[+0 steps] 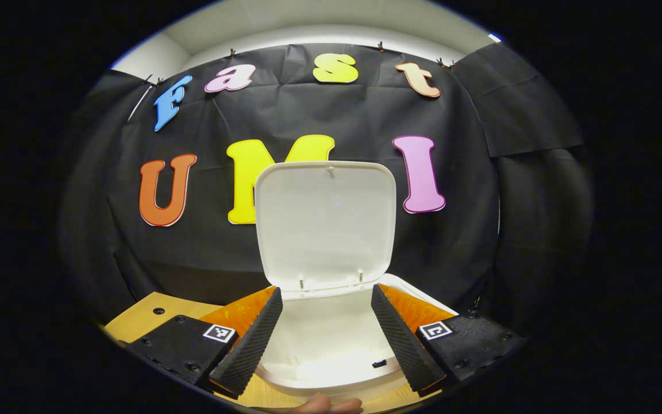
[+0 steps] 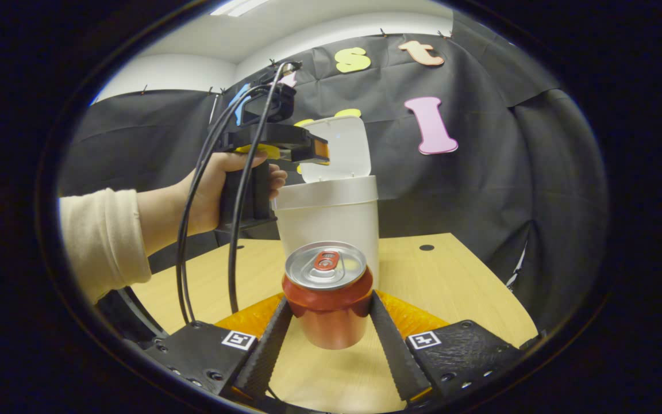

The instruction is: Press the lid of the desktop garbage bin to open it, pick up the crumpled paper on the desktop and throw it into the bin, then pick up the pop can on the desktop and drop it into the bin, and finally close the garbage bin lid.

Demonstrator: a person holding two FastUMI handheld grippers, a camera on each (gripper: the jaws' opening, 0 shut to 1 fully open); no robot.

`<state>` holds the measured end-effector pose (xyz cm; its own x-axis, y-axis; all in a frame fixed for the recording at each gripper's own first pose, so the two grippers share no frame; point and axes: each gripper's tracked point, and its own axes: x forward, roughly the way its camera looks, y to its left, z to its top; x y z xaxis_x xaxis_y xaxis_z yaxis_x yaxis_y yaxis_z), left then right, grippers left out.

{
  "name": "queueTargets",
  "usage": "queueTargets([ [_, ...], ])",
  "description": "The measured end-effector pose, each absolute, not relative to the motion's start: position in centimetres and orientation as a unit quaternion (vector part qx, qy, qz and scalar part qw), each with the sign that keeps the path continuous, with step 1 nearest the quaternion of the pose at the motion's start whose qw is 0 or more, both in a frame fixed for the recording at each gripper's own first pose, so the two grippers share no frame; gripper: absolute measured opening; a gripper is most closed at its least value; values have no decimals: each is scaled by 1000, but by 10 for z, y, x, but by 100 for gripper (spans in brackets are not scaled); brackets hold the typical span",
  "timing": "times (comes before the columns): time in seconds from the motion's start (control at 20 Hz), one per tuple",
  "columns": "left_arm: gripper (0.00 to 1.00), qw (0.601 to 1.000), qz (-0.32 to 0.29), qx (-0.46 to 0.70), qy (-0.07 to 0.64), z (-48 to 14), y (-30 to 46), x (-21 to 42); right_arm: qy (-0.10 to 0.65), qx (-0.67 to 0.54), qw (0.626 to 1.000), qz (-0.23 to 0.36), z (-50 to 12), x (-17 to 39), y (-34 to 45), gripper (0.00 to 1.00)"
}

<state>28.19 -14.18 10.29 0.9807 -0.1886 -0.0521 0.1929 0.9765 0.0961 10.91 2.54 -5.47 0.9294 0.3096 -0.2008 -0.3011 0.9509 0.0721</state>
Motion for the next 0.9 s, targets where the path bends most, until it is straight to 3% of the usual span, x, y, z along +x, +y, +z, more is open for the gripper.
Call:
queueTargets([
  [0.4,100,992,-100,76,-8,119,-75,251,95,1,987,132,-49,106,23,81],
  [0.9,99,999,-27,33,-9,54,37,198,81,-6,991,103,-35,102,17,81],
])
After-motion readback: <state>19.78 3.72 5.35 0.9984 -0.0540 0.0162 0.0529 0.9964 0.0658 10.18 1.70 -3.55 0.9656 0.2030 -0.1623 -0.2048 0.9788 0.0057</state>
